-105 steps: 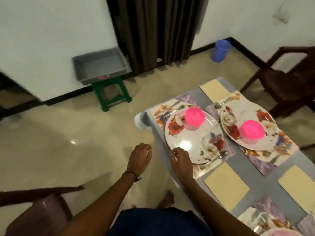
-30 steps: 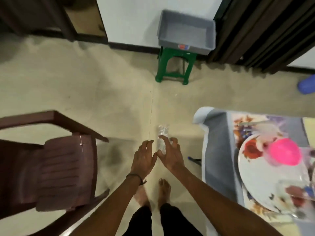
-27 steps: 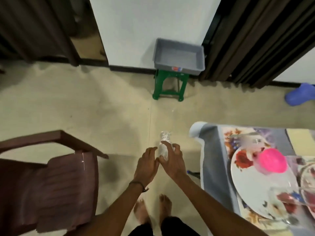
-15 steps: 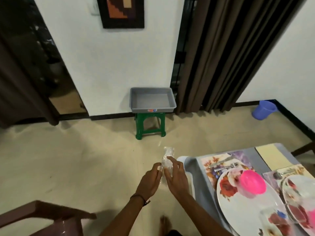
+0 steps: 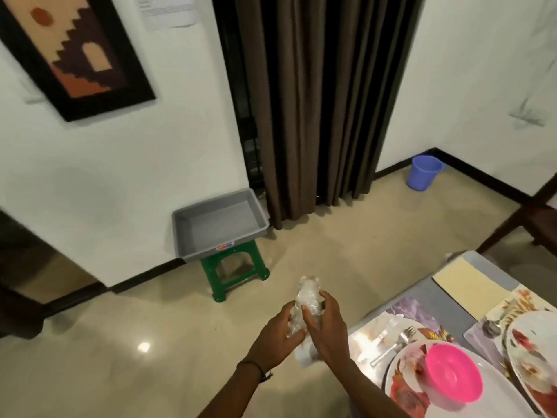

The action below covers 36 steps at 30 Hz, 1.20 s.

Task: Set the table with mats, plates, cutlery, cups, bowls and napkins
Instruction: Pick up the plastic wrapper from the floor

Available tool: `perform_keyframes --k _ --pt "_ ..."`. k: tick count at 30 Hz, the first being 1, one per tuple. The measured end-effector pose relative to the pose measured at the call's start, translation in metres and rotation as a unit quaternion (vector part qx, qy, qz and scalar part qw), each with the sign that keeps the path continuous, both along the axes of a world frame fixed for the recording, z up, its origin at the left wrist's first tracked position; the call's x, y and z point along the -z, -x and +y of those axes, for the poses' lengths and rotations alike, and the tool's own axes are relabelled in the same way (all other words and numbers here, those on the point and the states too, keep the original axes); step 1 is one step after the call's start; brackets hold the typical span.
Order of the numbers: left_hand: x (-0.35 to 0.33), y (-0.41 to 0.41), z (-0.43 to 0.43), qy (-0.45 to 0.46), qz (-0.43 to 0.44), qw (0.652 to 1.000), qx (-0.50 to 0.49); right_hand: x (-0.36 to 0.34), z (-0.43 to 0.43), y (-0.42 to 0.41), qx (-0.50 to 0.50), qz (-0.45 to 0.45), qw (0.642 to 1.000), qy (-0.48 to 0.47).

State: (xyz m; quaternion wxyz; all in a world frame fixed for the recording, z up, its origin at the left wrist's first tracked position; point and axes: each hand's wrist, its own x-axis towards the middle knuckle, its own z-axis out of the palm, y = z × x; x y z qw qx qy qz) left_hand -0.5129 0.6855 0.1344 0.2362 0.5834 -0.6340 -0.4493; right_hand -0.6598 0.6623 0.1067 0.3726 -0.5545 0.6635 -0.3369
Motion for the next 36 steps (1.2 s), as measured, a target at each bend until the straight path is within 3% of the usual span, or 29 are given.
perform_keyframes --k 4,13,22,28,36 --pt "-0.008 0.016 -0.058 -0.028 0.021 0.998 0.060 -0.002 -0.042 0.009 0.069 0.005 0.997 -0.029" --pt "0.002 0.031 -0.191 0.015 0.026 0.977 0.211 0.005 -0.132 0.010 0.148 0.054 0.983 -0.093" --pt "0.012 0.021 -0.334 0.011 -0.003 0.936 0.351 -0.016 -0.245 -0.014 0.251 0.052 0.965 -0.058" --pt "0.005 0.080 -0.392 0.002 -0.010 0.905 0.426 -0.007 -0.276 0.038 0.361 0.048 0.930 -0.052" --pt "0.028 0.179 -0.473 0.028 -0.058 0.874 0.481 0.027 -0.326 0.130 0.416 0.024 0.909 -0.006"
